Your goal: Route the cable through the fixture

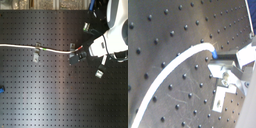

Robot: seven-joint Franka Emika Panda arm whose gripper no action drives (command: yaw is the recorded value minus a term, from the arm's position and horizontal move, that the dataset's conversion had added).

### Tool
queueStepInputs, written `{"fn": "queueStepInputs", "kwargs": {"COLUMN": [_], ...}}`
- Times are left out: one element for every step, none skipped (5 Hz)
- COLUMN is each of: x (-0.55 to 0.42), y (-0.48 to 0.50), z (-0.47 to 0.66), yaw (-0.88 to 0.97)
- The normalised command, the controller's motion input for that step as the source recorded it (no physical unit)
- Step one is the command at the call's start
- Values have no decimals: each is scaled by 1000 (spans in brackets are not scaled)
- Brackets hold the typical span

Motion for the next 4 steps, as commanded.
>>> {"fn": "queueStepInputs", "kwargs": {"x": [164,212,235,182], "y": [62,-193,-309,-306], "z": [-94,-149,-163,-141], "yaw": [0,-17,-91,-97]}}
